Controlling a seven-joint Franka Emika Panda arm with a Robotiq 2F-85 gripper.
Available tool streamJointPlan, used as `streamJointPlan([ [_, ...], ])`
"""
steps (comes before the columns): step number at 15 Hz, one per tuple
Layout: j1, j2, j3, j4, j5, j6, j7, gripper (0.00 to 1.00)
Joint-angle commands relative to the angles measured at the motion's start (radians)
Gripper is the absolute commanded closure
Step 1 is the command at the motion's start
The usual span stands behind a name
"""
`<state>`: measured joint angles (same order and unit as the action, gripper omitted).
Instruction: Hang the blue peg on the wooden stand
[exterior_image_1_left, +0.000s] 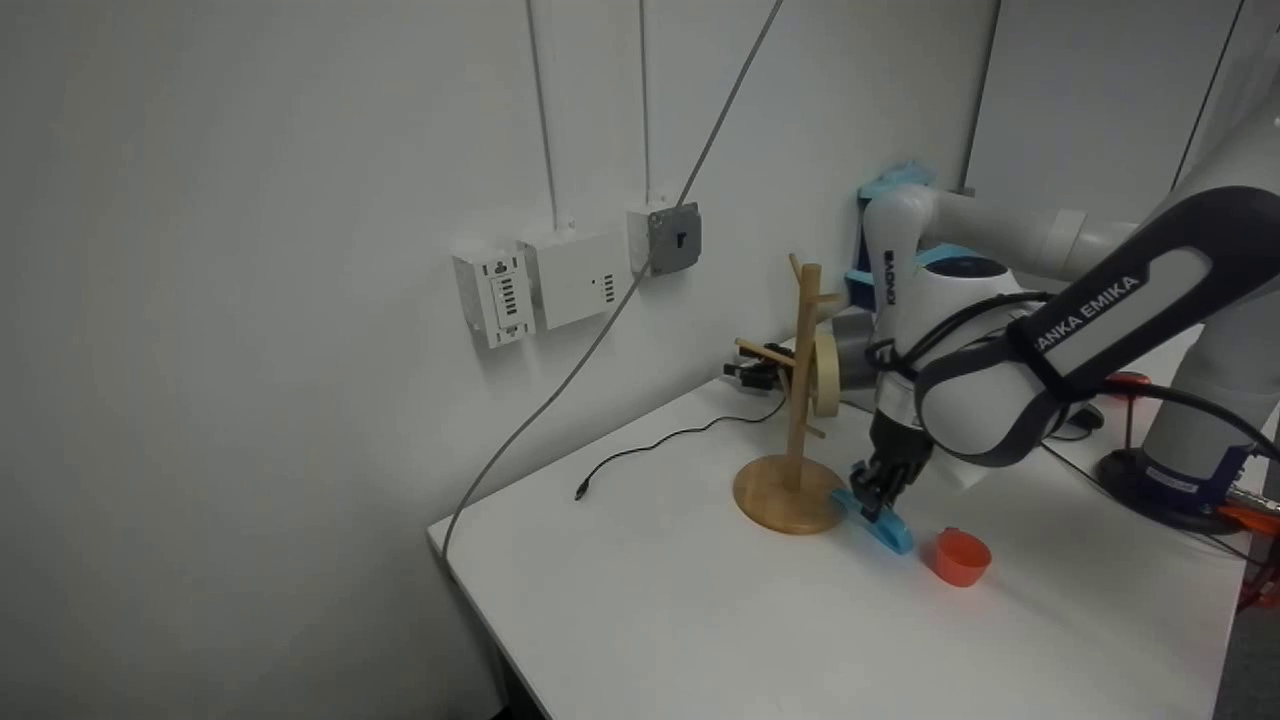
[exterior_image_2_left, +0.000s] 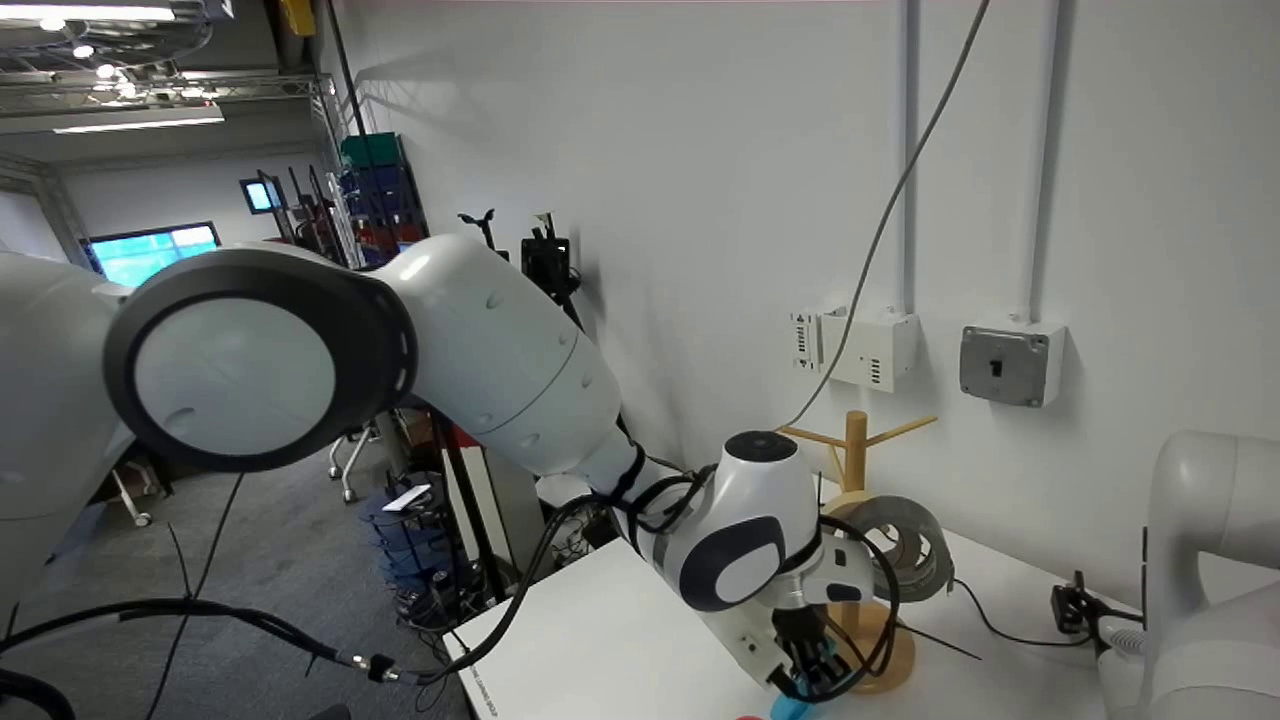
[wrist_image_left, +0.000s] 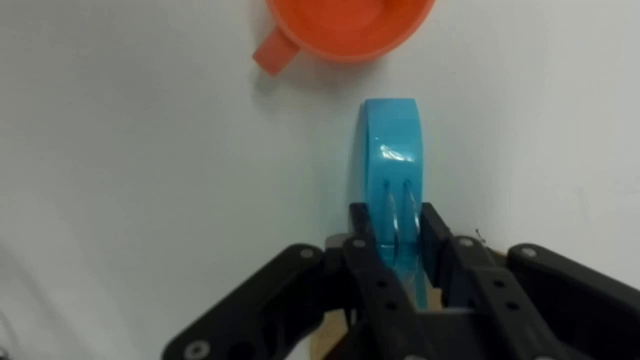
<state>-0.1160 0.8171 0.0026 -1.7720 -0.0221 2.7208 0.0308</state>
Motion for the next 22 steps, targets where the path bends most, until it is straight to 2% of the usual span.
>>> streamJointPlan([
  [1, 0.037, -0.023, -0.046, -0.032, 0.004, 0.024, 0.018, 0.93],
  [5, 0.077, -0.058, -0.094, -0.076, -0.005, 0.016, 0.055, 0.93],
  [8, 0.089, -0.094, -0.101, -0.115, 0.001, 0.019, 0.065, 0.93],
  [15, 0.072, -0.202, -0.063, -0.213, 0.025, 0.051, 0.052, 0.93],
  [22, 0.032, -0.309, 0.016, -0.298, 0.087, -0.018, 0.003, 0.93],
])
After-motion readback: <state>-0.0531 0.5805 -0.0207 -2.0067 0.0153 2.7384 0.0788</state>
